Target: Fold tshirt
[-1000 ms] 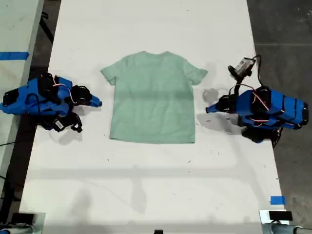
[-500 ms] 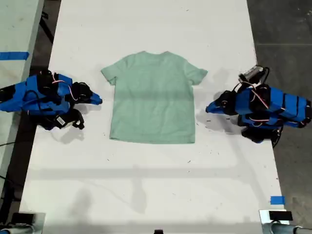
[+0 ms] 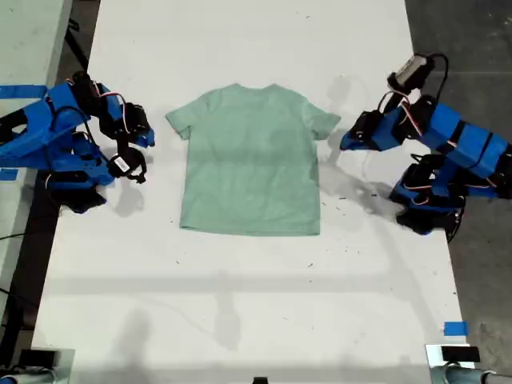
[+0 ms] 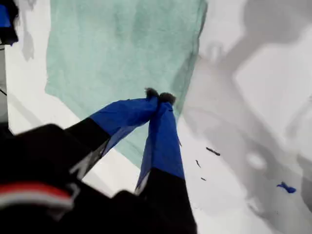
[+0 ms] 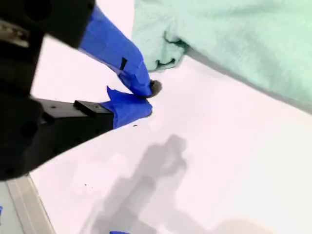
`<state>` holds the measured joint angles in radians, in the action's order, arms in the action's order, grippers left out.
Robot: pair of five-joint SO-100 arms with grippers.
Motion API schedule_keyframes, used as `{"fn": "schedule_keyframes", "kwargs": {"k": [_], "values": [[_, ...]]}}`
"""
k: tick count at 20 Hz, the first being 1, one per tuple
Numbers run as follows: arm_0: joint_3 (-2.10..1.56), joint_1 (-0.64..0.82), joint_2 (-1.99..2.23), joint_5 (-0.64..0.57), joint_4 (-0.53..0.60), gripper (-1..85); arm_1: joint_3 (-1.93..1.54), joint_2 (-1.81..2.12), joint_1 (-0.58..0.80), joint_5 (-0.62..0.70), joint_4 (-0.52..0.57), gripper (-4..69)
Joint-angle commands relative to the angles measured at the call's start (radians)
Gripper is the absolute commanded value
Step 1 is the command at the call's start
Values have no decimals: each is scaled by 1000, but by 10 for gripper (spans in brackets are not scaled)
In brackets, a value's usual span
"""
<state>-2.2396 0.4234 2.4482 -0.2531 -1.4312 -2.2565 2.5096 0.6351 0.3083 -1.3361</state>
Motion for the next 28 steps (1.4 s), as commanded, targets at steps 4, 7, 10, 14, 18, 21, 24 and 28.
{"fn": "schedule_keyframes", "kwargs": {"k": [4, 7, 10, 14, 18, 21, 24, 28], "values": [[221, 198, -133, -160, -115, 0, 428, -330, 235, 301, -104, -8], [339, 259, -267, -232, -130, 0, 588, -482, 293, 388, -135, -8], [446, 316, -382, -288, -124, 0, 701, -581, 333, 442, -150, -8], [589, 356, -514, -334, -123, 0, 854, -680, 385, 499, -193, -9], [644, 351, -577, -342, -115, 0, 884, -693, 413, 532, -213, 32], [653, 344, -588, -342, -114, 0, 825, -699, 437, 568, -196, 184], [655, 342, -589, -342, -114, 0, 698, -699, 453, 611, -97, 226], [658, 339, -591, -342, -112, 0, 511, -747, 453, 667, 103, 265]]}}
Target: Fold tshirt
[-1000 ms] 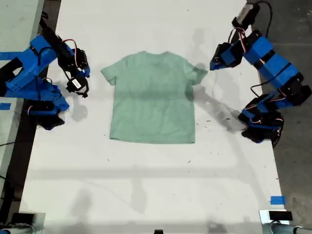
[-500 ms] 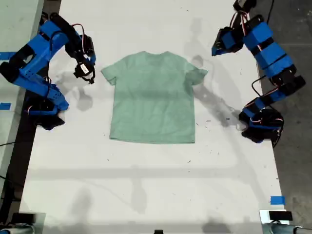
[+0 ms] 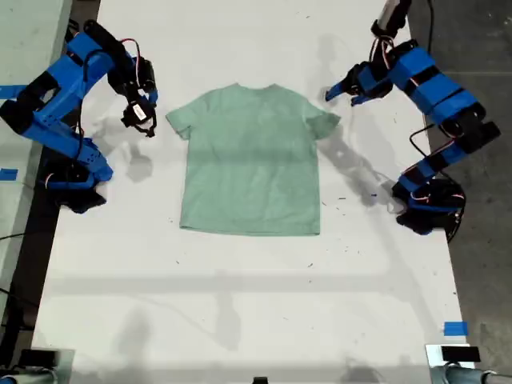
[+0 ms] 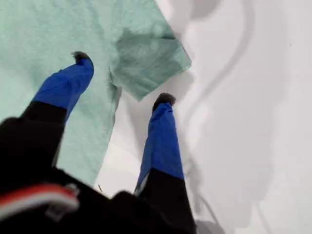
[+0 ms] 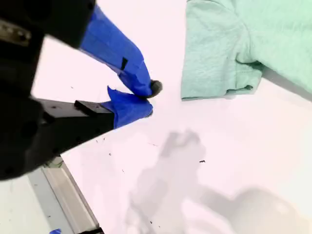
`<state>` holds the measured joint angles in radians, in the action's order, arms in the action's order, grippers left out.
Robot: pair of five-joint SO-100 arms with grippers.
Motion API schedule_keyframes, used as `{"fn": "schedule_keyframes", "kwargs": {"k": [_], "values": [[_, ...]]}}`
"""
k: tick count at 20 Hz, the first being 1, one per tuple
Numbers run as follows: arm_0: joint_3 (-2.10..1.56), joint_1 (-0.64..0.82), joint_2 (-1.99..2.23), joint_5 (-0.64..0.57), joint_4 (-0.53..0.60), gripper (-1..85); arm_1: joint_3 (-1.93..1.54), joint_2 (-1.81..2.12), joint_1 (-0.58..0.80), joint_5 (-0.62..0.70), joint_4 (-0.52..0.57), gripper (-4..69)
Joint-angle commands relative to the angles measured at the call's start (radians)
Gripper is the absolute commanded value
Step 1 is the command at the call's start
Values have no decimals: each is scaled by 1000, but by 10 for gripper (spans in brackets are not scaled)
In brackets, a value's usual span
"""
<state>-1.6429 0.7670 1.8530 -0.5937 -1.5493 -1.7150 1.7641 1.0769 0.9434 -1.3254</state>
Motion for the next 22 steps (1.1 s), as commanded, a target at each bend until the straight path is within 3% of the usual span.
{"fn": "schedule_keyframes", "kwargs": {"k": [1, 6, 12, 14, 15, 19, 22], "values": [[63, -5, 3, -2, 6, 0, -57, -29, 11, 44, 132, 276], [83, -11, -18, -2, 5, 0, -77, -204, 9, 83, 256, 300], [86, -11, -23, 2, 2, 0, 6, -425, 28, 130, 319, 291], [87, -11, -20, 2, -2, 0, 46, -483, 31, 147, 321, 114], [87, -11, -18, 3, -3, 0, 71, -505, 29, 153, 307, 61], [87, -11, -18, 5, -2, 0, 114, -531, 18, 153, 285, -3], [87, -12, -18, 5, -2, 0, 129, -517, -3, 149, 259, -4]]}}
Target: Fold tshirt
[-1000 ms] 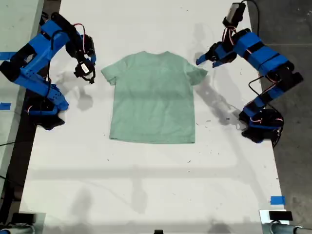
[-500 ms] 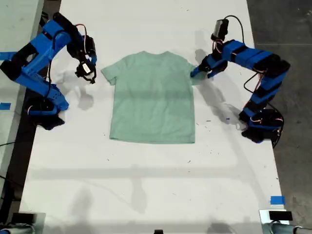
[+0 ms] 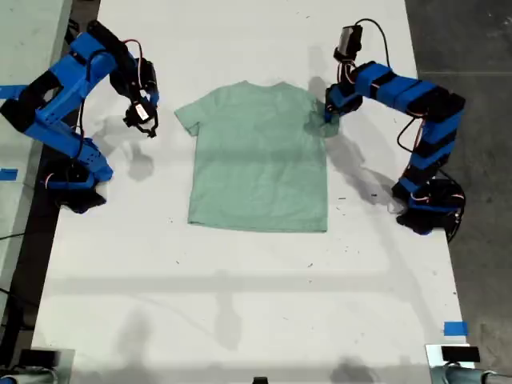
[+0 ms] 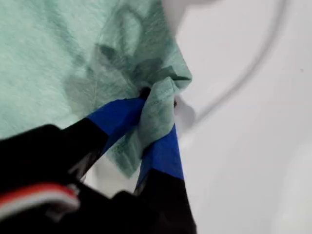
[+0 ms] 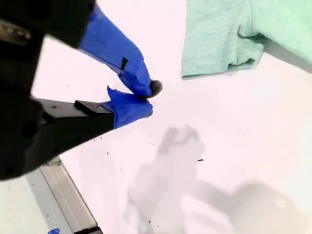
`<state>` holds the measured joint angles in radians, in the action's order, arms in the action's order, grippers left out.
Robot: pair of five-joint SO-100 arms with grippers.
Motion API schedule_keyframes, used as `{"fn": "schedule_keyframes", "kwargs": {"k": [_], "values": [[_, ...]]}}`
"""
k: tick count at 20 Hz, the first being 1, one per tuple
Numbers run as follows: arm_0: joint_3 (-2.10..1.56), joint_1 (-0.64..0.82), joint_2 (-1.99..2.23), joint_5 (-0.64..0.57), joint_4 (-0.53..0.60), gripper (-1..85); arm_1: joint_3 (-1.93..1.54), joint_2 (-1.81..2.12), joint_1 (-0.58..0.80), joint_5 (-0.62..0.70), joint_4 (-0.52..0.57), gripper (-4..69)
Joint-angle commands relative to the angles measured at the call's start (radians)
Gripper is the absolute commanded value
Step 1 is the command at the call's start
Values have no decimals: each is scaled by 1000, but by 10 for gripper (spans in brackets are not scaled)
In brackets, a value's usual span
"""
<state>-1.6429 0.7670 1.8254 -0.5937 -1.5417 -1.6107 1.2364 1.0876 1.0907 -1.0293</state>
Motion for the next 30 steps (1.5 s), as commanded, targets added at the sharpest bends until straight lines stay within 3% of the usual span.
{"fn": "schedule_keyframes", "kwargs": {"k": [1, 7, 11, 13, 22, 23, 24, 25, 27, 30], "values": [[87, -14, 9, 5, -9, 0, 40, 28, -23, -2, -66, -5], [87, -21, 9, 6, -6, 0, 370, 141, -117, -92, -431, -11], [87, -26, 8, 6, 0, 0, 630, 121, -270, -229, -499, -11], [87, -29, 6, 8, 0, 0, 719, 75, -348, -301, -479, -11], [89, -58, 5, 25, 5, 0, 732, -232, -514, -474, -46, -10], [91, -61, 5, 26, 3, 0, 747, -278, -526, -460, -11, 103], [92, -64, 5, 28, 2, 0, 765, -319, -537, -445, 6, 262], [92, -66, 5, 28, 2, 0, 769, -342, -545, -431, 21, 354], [92, -67, 5, 28, 3, 0, 776, -365, -548, -410, 2, 408], [92, -67, -2, 28, 11, 0, 793, -290, -537, -385, -141, 382]]}}
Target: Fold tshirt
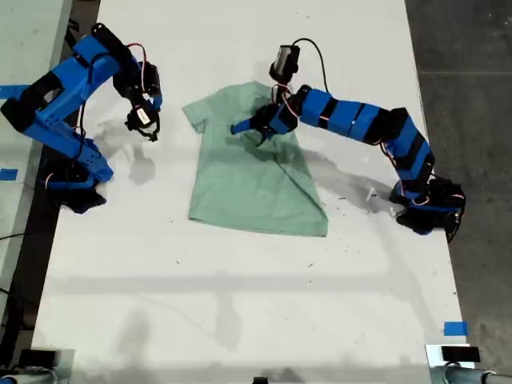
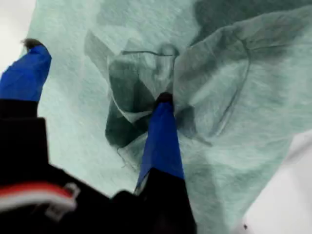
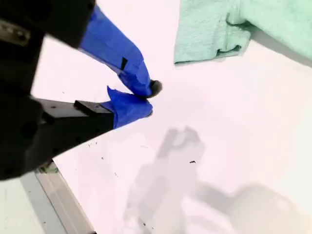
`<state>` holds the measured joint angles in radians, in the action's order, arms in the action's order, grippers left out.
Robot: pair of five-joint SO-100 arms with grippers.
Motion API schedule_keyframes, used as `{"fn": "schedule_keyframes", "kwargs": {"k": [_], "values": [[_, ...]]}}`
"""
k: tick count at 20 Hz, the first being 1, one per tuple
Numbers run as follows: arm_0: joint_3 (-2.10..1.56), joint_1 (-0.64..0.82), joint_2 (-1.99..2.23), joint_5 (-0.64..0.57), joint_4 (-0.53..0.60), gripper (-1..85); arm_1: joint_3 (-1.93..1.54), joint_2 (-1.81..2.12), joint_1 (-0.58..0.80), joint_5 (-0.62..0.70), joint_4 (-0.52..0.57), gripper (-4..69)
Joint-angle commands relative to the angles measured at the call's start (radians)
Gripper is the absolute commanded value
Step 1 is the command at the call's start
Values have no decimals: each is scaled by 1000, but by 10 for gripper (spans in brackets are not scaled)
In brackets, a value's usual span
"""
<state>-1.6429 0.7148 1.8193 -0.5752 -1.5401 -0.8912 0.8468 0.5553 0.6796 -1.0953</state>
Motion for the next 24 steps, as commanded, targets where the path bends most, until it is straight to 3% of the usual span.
{"fn": "schedule_keyframes", "kwargs": {"k": [1, 3, 8, 16, 17, 19, 21, 24], "values": [[92, -15, 3, 11, 11, 0, 72, 163, -2, 44, -130, 375], [98, -18, 0, 15, 11, 0, 67, 314, 9, 80, -241, 335], [163, -31, -66, 3, 15, 0, -103, 680, 72, 110, -454, 332], [497, -29, -357, -40, -49, 3, -428, 945, 40, 55, -426, 327], [546, -23, -393, -52, -63, 43, -457, 977, 38, 49, -423, 326], [650, -12, -471, -86, -100, 259, -511, 1035, 40, 43, -419, 322], [785, 2, -561, -118, -169, 347, -558, 1080, 43, 38, -411, 316], [822, 23, -618, -137, -181, 373, -598, 1123, 43, 32, -403, 311]]}}
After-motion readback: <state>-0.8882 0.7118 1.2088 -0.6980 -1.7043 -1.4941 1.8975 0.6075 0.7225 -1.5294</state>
